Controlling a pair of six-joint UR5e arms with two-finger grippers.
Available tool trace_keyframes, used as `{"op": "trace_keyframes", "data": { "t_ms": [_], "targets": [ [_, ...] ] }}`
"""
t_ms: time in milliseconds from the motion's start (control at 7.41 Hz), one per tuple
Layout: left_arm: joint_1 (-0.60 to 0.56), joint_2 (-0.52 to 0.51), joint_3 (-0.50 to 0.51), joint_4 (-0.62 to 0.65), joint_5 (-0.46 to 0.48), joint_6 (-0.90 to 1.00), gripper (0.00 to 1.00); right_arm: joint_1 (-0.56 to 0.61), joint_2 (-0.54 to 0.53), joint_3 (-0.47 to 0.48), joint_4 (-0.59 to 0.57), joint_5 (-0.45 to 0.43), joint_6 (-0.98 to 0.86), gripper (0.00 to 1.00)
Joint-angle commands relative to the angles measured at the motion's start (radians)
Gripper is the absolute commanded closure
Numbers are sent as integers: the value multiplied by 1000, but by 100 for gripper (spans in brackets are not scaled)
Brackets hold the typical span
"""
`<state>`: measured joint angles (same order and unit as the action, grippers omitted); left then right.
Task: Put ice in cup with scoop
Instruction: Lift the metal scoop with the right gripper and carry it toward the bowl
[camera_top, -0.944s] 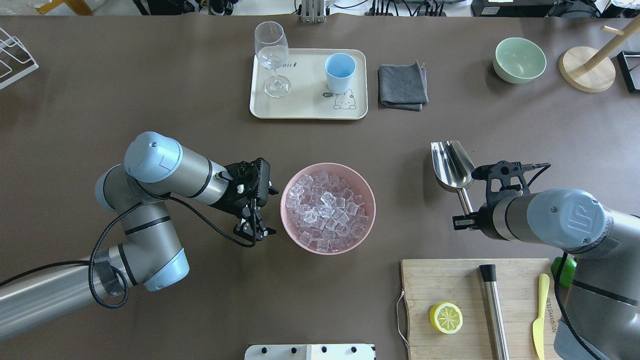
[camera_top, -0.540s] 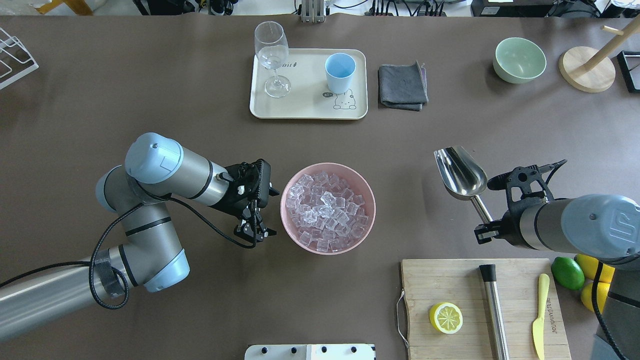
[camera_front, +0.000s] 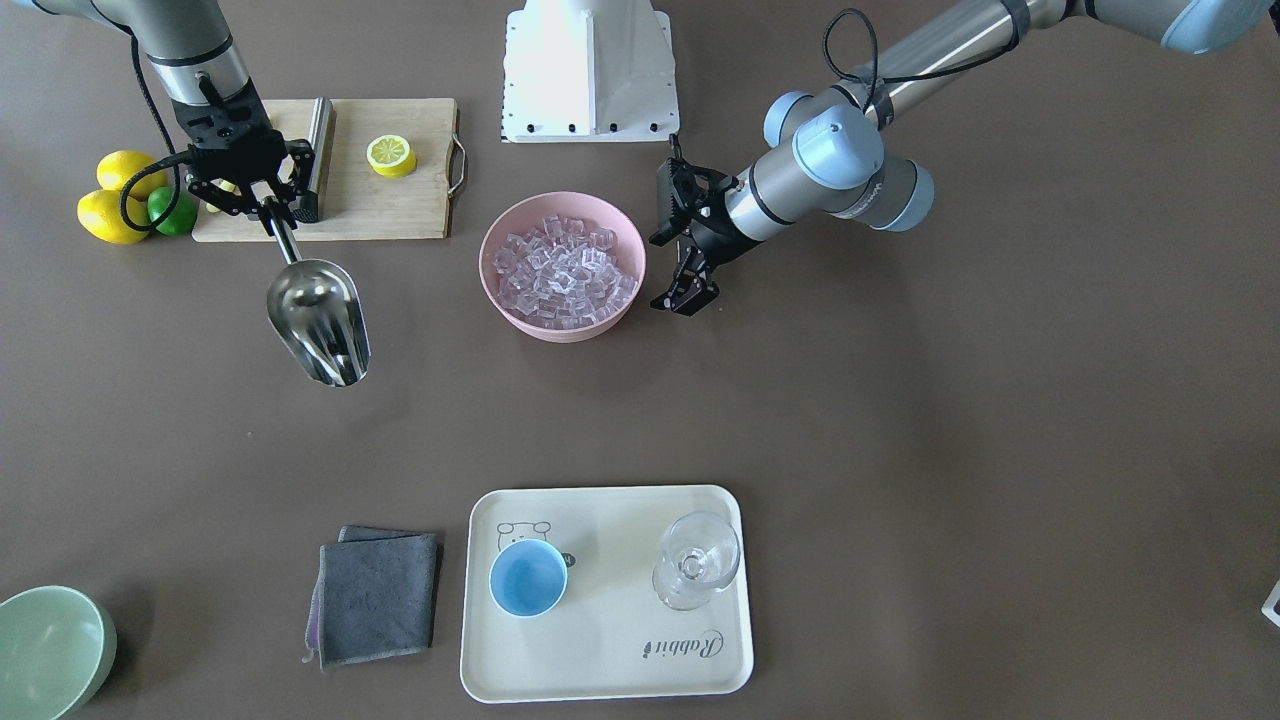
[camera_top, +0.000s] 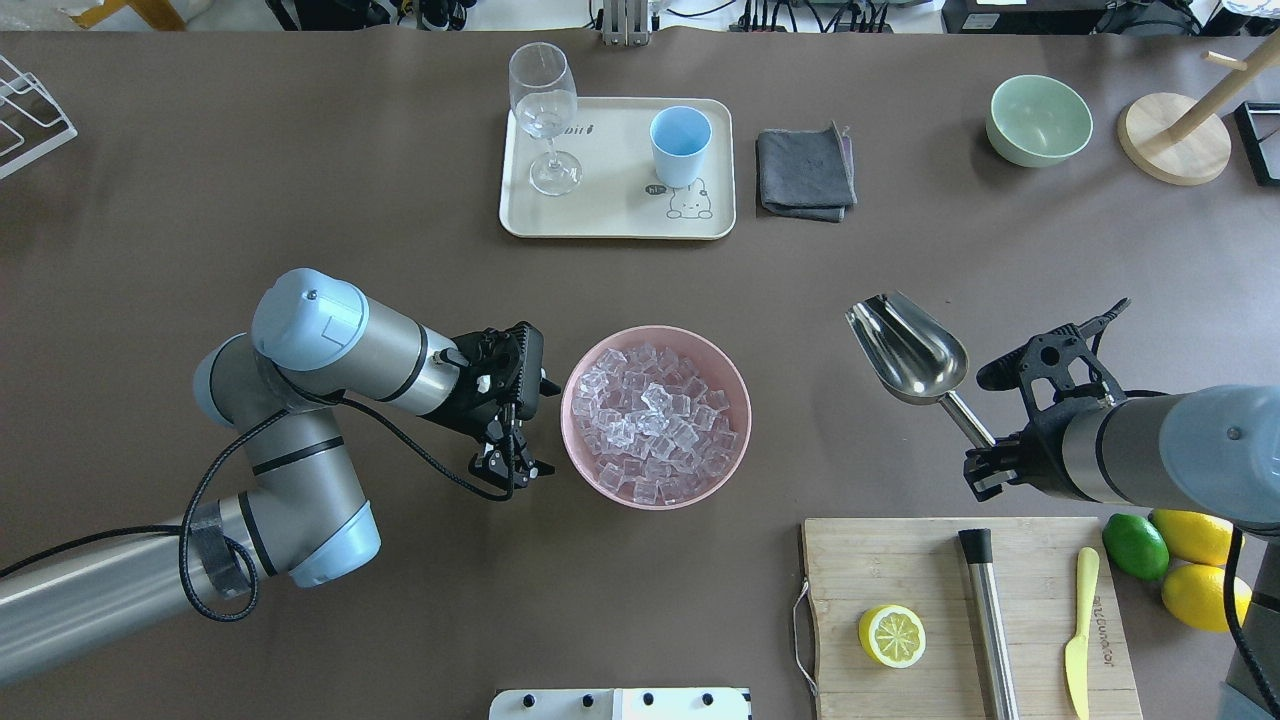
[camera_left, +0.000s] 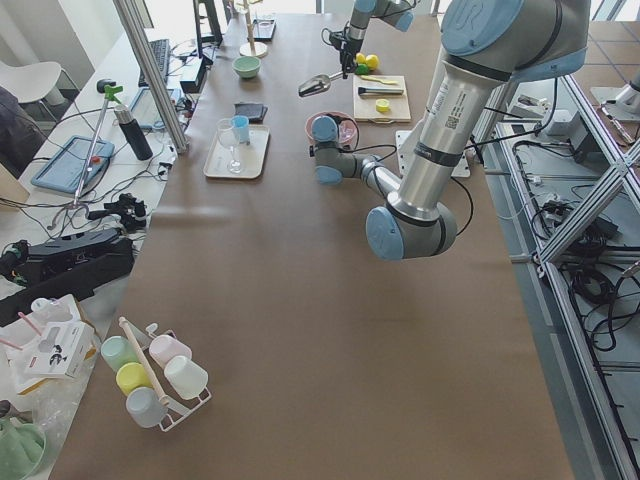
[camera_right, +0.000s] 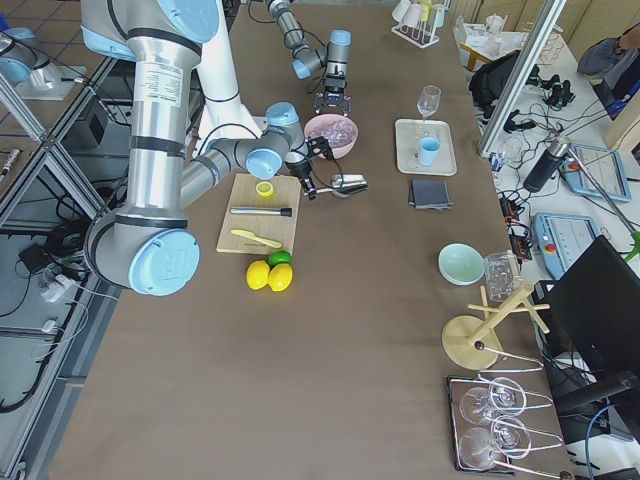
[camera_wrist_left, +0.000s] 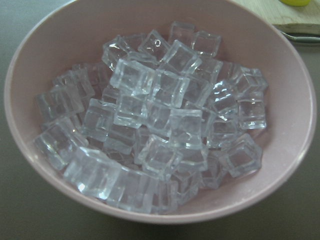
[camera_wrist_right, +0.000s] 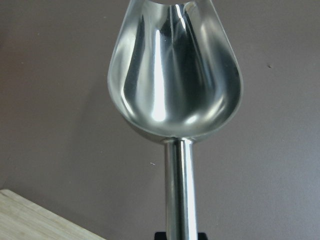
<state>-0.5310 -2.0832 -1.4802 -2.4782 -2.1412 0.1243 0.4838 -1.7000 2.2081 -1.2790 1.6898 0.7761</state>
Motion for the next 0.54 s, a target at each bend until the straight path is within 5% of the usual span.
{"op": "trace_keyframes", "data": {
  "t_ms": [0, 405],
  "targets": [
    [11, -5, 0, -1, 1, 0, 2, 2, -29, 88, -23, 36, -70, 100],
    [11, -5, -3, -2, -3, 0, 2, 9, 6, 216, -226, 39, -235, 100]
  ]
}}
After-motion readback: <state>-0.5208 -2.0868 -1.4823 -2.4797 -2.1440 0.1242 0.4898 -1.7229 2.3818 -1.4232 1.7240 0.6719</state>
